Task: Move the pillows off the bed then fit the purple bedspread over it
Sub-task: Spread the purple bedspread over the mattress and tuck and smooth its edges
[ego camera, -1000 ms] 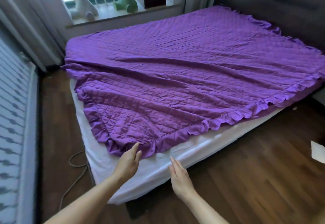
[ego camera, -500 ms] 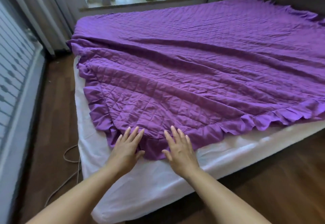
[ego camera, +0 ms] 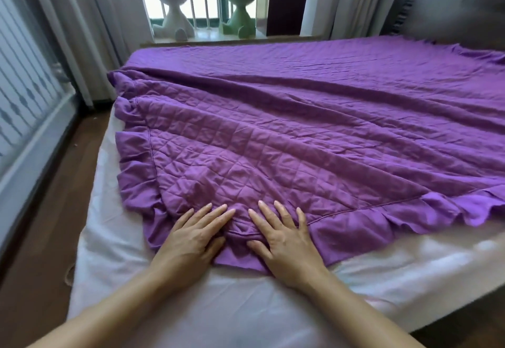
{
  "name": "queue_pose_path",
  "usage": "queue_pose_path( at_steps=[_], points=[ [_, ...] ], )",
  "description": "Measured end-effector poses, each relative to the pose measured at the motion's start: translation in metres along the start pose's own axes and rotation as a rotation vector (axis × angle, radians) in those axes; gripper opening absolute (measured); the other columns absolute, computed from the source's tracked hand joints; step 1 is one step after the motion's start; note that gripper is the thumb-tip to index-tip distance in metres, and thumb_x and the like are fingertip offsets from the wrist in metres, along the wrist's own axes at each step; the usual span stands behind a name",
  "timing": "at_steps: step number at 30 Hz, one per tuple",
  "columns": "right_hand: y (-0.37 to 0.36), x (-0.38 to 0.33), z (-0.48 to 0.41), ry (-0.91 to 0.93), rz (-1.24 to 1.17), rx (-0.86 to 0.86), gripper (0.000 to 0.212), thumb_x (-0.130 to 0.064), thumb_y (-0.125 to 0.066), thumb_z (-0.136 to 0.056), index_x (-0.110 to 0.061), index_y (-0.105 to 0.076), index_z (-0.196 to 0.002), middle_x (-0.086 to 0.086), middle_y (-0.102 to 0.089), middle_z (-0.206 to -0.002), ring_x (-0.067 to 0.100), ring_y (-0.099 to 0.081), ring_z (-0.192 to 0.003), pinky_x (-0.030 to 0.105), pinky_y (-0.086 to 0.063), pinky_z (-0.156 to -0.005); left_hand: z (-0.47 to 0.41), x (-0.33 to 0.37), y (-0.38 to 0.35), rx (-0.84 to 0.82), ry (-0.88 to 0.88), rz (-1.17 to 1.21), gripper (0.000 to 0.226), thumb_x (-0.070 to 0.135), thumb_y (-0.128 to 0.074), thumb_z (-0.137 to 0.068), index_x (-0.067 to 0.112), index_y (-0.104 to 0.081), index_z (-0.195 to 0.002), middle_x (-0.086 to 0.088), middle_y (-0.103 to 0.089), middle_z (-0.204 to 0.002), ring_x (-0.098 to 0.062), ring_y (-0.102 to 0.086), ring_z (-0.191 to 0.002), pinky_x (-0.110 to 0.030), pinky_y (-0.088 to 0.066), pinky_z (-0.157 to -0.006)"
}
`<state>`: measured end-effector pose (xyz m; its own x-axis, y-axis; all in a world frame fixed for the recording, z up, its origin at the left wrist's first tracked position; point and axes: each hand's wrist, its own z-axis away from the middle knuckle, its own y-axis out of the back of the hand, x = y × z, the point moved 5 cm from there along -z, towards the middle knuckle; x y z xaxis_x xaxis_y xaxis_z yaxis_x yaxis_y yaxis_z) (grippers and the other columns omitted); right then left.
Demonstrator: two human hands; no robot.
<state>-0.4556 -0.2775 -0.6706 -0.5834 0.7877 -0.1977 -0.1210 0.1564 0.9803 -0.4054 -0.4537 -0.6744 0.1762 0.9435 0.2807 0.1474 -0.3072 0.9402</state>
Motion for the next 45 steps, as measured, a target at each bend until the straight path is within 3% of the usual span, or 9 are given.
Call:
queue_pose_path(
  at_steps=[6,9,13,16,19,23,30,40,45],
  points=[
    [0.006,-0.003,0.003,0.027,-0.035,0.117,0.089,-0.076,0.014,-0.065,-0.05,-0.025,-0.141,-0.017,-0.016,-0.155,0.01,-0.005,-0.144,0.045,0.003,-0.115,0.002,-0.007,0.013,0.269,-0.01,0.182,0.059,0.036,-0.05,-0.084,0.021,-0.038,-0.14,0.01,-0.032,-0.145,0.002,-0.026,-0.133,-0.007,-0.012,-0.109],
    [0.009,-0.003,0.004,0.059,-0.054,0.232,0.077,-0.075,-0.001,-0.076,-0.045,-0.051,-0.127,-0.016,-0.042,-0.144,0.012,-0.031,-0.137,0.045,-0.018,-0.112,0.004,-0.01,0.022,0.347,0.066,0.206,0.035,0.036,-0.057,-0.082,0.014,-0.06,-0.11,0.003,-0.055,-0.124,-0.01,-0.049,-0.118,-0.018,-0.031,-0.103],
    [0.024,-0.012,0.017,0.138,-0.041,0.426,0.047,-0.056,-0.027,-0.087,-0.027,-0.064,-0.089,-0.008,-0.069,-0.099,0.021,-0.063,-0.098,0.04,-0.046,-0.087,0.019,0.014,0.043,0.384,-0.003,-0.035,0.021,0.038,-0.043,-0.082,0.02,-0.053,-0.087,-0.004,-0.069,-0.092,-0.026,-0.062,-0.094,-0.032,-0.04,-0.088],
    [0.04,-0.034,0.038,0.161,-0.089,0.504,0.048,-0.055,-0.024,-0.086,-0.021,-0.058,-0.082,-0.001,-0.067,-0.086,0.026,-0.062,-0.085,0.037,-0.046,-0.072,0.041,0.019,0.064,0.403,0.013,-0.052,0.021,0.042,-0.036,-0.09,0.024,-0.046,-0.087,-0.004,-0.067,-0.099,-0.024,-0.057,-0.105,-0.034,-0.033,-0.1],
    [0.048,-0.06,0.067,0.203,-0.039,0.604,0.042,-0.052,-0.028,-0.086,-0.023,-0.057,-0.084,-0.006,-0.066,-0.082,0.02,-0.064,-0.079,0.034,-0.048,-0.066,0.071,0.012,0.082,0.387,-0.038,0.02,0.027,0.053,-0.04,-0.089,0.027,-0.042,-0.084,-0.002,-0.063,-0.091,-0.025,-0.058,-0.096,-0.036,-0.043,-0.079],
    [0.045,-0.084,0.105,0.282,0.093,0.785,0.021,-0.042,-0.041,-0.088,-0.028,-0.052,-0.077,-0.014,-0.059,-0.067,0.008,-0.058,-0.063,0.023,-0.043,-0.056,0.112,0.011,0.099,0.312,-0.177,-0.005,0.063,0.085,-0.005,-0.072,0.033,-0.039,-0.084,0.008,-0.061,-0.085,-0.015,-0.059,-0.085,-0.03,-0.043,-0.071],
    [0.016,-0.091,0.154,0.425,0.159,0.904,0.036,-0.044,-0.031,-0.1,-0.027,-0.054,-0.079,-0.011,-0.056,-0.069,0.012,-0.054,-0.066,0.025,-0.04,-0.061,0.16,0.039,0.099,0.371,-0.378,-0.178,0.039,0.063,-0.024,-0.091,0.029,-0.042,-0.081,0.017,-0.055,-0.072,0.0,-0.05,-0.073,-0.018,-0.037,-0.056],
    [-0.001,-0.09,0.16,0.446,0.179,0.656,0.023,-0.05,-0.045,-0.088,-0.031,-0.051,-0.1,-0.014,-0.058,-0.092,0.009,-0.052,-0.081,0.025,-0.039,-0.073,0.17,0.028,0.079,0.074,-0.276,-0.055,0.041,0.074,-0.042,-0.076,0.042,-0.04,-0.103,0.026,-0.049,-0.093,0.009,-0.048,-0.092,-0.018,-0.042,-0.082],
    [0.024,-0.089,0.146,0.472,-0.002,0.242,0.015,-0.032,-0.052,-0.086,-0.024,-0.056,-0.098,-0.009,-0.058,-0.093,0.008,-0.05,-0.087,0.025,-0.04,-0.079,0.159,0.022,0.09,-0.139,-0.22,0.086,0.039,0.028,-0.069,-0.075,0.037,-0.053,-0.11,0.023,-0.056,-0.102,0.008,-0.048,-0.099,-0.013,-0.037,-0.09]
  ],
)
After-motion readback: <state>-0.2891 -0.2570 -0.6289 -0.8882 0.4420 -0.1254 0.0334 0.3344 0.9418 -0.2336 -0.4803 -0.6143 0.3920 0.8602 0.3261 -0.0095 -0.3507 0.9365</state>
